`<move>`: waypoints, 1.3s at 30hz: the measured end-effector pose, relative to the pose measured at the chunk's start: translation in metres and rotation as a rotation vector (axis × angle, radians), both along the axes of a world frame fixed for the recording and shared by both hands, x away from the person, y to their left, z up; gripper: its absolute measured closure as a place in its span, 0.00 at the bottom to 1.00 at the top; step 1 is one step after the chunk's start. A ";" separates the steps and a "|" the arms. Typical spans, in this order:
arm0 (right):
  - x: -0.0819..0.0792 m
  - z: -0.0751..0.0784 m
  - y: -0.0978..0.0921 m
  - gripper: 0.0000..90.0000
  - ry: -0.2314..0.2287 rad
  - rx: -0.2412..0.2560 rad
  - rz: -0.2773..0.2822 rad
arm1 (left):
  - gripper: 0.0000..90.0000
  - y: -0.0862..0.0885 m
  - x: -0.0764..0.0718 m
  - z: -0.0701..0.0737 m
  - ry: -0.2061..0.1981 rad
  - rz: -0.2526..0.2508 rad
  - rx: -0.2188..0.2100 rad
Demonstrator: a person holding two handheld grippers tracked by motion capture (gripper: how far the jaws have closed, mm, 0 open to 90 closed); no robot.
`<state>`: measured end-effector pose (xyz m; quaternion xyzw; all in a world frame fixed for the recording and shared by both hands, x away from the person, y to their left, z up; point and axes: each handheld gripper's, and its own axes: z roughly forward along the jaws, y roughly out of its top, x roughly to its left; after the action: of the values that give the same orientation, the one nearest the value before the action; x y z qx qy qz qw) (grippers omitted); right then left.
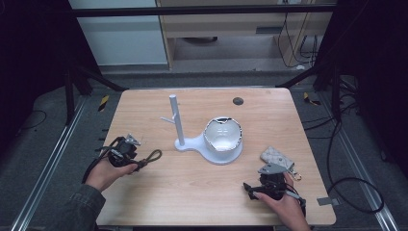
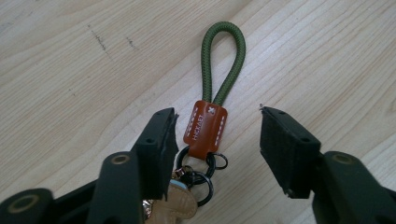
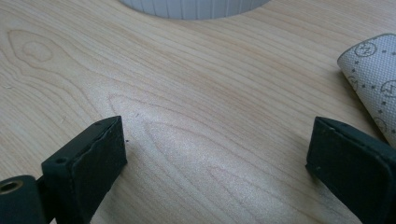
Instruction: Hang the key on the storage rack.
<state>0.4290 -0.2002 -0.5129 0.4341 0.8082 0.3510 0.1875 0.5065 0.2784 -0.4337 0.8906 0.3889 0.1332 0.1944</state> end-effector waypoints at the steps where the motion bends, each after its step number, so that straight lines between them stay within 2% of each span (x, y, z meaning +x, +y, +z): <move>1: 0.000 0.000 0.000 0.05 0.000 0.000 0.000 | 0.54 0.002 0.001 0.000 0.005 0.005 0.001; 5: 0.000 0.000 0.000 0.05 0.000 0.000 0.000 | 0.59 0.003 0.003 0.000 0.020 0.005 0.003; 12: 0.000 0.000 0.000 0.05 0.000 0.000 0.000 | 0.66 0.001 0.005 -0.004 0.021 -0.006 0.028; 14: 0.000 0.000 0.000 0.05 0.000 0.000 0.000 | 0.69 -0.001 0.010 -0.007 0.031 -0.026 0.028; 18: 0.000 0.000 0.000 0.05 -0.002 -0.001 0.001 | 0.69 -0.005 0.014 -0.012 0.044 -0.062 0.070; 22: 0.000 0.000 0.000 0.05 -0.003 -0.003 0.003 | 0.68 -0.006 0.016 -0.015 0.054 -0.086 0.083; 26: -0.001 0.000 0.000 0.05 -0.001 0.001 0.002 | 0.67 -0.007 0.017 -0.021 0.060 -0.113 0.122; 34: -0.001 0.000 0.000 0.05 -0.001 0.001 0.002 | 0.67 -0.006 0.019 -0.027 0.071 -0.143 0.122; 35: -0.002 0.000 0.000 0.05 -0.002 0.000 0.003 | 0.67 -0.005 0.020 -0.027 0.077 -0.152 0.133; 39: -0.002 0.000 0.001 0.05 -0.001 0.001 0.000 | 0.69 -0.003 0.020 -0.029 0.080 -0.149 0.129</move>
<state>0.4271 -0.1996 -0.5129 0.4339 0.8082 0.3513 0.1875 0.5269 0.2752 -0.4628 0.9323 0.3198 0.1075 0.1304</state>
